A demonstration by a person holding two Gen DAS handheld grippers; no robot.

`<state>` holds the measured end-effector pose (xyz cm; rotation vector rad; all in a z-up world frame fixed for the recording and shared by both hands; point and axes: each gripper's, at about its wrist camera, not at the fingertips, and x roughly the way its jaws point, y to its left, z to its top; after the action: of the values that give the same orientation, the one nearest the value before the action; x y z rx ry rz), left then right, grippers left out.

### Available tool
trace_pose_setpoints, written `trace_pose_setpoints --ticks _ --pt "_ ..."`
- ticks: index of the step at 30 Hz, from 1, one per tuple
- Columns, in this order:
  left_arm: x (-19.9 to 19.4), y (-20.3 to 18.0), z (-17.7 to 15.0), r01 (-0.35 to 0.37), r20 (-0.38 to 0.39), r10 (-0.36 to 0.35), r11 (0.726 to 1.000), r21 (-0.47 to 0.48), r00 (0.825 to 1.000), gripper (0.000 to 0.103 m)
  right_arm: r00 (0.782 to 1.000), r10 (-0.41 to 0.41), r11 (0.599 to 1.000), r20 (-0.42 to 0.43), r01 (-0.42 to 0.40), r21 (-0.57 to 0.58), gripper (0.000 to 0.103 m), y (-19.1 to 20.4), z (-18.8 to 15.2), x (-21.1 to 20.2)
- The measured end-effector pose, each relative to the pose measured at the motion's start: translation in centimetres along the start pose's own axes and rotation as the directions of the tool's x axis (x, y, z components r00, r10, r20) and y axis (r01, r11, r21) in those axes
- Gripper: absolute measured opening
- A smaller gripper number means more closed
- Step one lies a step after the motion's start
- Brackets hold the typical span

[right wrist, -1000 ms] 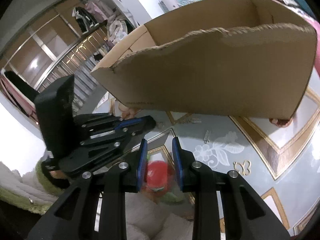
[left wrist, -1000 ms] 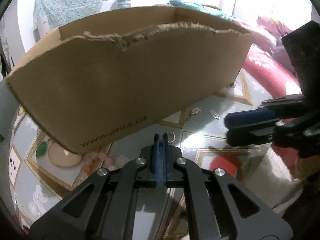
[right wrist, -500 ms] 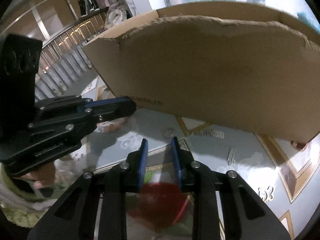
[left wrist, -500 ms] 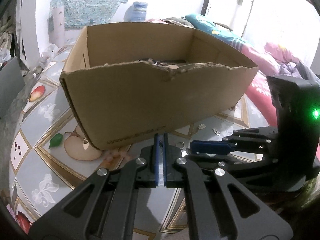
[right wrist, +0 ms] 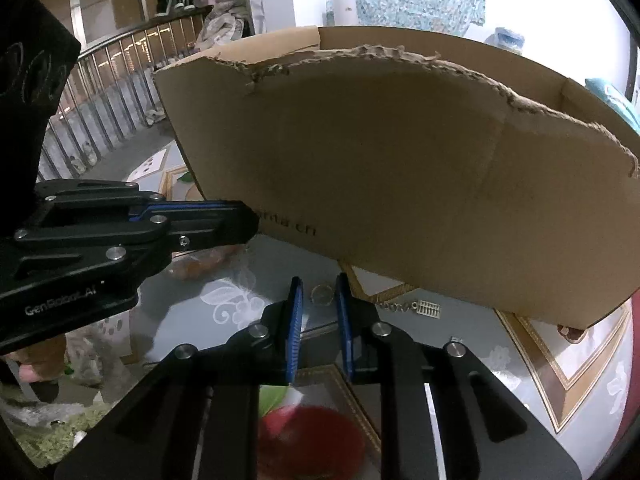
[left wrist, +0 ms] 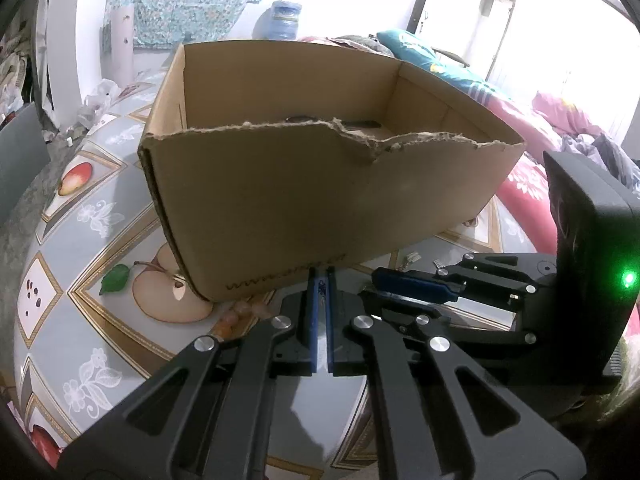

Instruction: Organize jewelry

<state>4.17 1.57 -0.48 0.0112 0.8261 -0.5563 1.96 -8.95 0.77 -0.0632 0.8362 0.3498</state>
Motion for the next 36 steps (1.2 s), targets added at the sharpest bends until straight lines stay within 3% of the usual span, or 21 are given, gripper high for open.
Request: trace_pose_setpoints --ticks 17,23,26,30,33,36 --pt "-0.6 0.0 -0.2 -0.017 0.015 0.017 1.0 -0.007 1.0 0.002 1.0 0.009 1.0 0.008 -0.009 0.014 0.012 0.0 -0.1 -0.3" --pt "-2.6 -0.7 0.1 -0.018 0.046 0.018 1.0 0.003 0.999 0.002 0.997 0.036 0.999 0.066 -0.037 0.014 0.012 -0.1 -0.2 -2.8" --pt "-4.3 -1.5 0.7 0.008 0.078 -0.008 1.0 0.01 0.997 0.002 0.991 0.065 0.998 0.119 -0.067 0.015 0.012 -0.3 0.0 -4.8" --pt "-6.7 -2.3 2.8 0.106 0.114 -0.105 0.994 0.0 0.988 0.002 0.975 0.083 0.996 0.208 -0.089 0.02 0.012 -1.2 0.7 -8.5" --pt "-7.9 -2.9 5.5 0.158 0.158 -0.159 0.987 0.017 0.975 0.002 0.959 0.082 0.995 0.273 -0.094 0.033 0.012 -3.1 2.4 -11.2" --pt "-7.4 -3.4 8.2 0.196 0.156 -0.199 0.98 0.036 0.967 0.002 0.955 0.1 0.991 0.278 -0.121 0.059 0.013 -5.5 4.8 -11.9"
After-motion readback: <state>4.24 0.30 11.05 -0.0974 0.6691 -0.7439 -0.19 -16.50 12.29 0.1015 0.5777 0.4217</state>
